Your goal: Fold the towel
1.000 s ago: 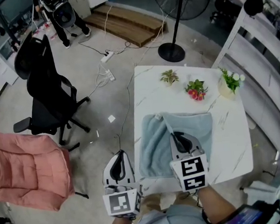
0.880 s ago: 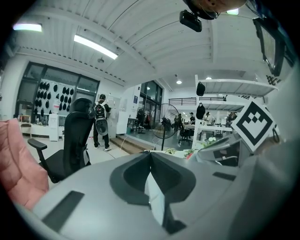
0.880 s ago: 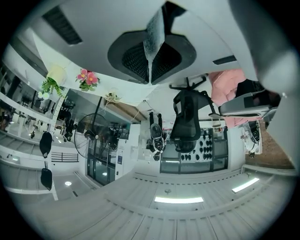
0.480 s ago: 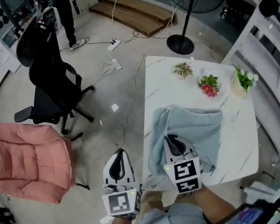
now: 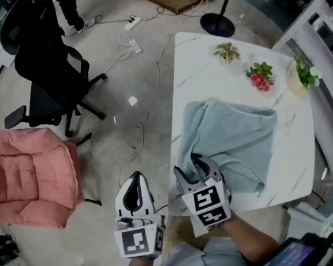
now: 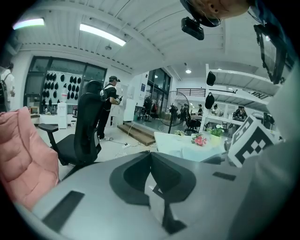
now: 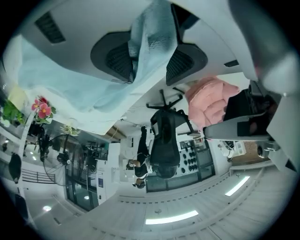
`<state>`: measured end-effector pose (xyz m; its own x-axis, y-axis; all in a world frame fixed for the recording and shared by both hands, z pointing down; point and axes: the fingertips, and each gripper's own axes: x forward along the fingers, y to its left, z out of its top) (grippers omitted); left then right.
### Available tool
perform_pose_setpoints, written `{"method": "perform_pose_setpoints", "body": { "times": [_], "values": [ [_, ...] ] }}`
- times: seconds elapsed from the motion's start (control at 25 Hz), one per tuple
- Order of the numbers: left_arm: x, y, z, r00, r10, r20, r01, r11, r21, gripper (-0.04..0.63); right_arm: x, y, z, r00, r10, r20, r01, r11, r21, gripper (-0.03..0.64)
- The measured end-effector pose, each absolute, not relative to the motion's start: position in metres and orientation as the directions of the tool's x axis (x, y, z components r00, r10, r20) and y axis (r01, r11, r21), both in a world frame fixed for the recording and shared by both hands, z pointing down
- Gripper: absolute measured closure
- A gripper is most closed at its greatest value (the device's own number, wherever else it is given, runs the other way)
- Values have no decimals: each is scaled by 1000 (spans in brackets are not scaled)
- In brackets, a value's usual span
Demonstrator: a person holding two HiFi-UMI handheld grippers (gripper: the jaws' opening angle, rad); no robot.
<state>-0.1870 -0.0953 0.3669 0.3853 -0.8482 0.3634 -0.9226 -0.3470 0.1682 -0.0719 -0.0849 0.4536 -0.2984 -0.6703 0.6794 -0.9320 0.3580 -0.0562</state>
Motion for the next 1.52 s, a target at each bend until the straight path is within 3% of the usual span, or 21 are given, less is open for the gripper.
{"method": "perform_pose_setpoints", "body": {
  "times": [0.12,0.4,0.72,1.16,1.52],
  "values": [
    [-184,-92,377,396,-840,371,-918,-354,180,591,-83,-80,434,-367,-662,653,-905,416,-86,336],
    [-140,-86,343,421,-858,294,-906,-379,188,591,-23,-57,384,-358,-720,595,-913,402,-63,336],
    [-105,-62,346,431,-852,298,-902,-397,172,591,-2,-15,401,-416,-662,624,-863,504,-40,407],
    [-141,-54,392,375,-851,368,-925,-317,211,591,-38,-21,474,-421,-559,714,-810,586,-19,450],
    [-164,-66,396,362,-852,378,-929,-298,218,591,-44,-28,472,-364,-553,749,-833,553,3,572]
  ]
}}
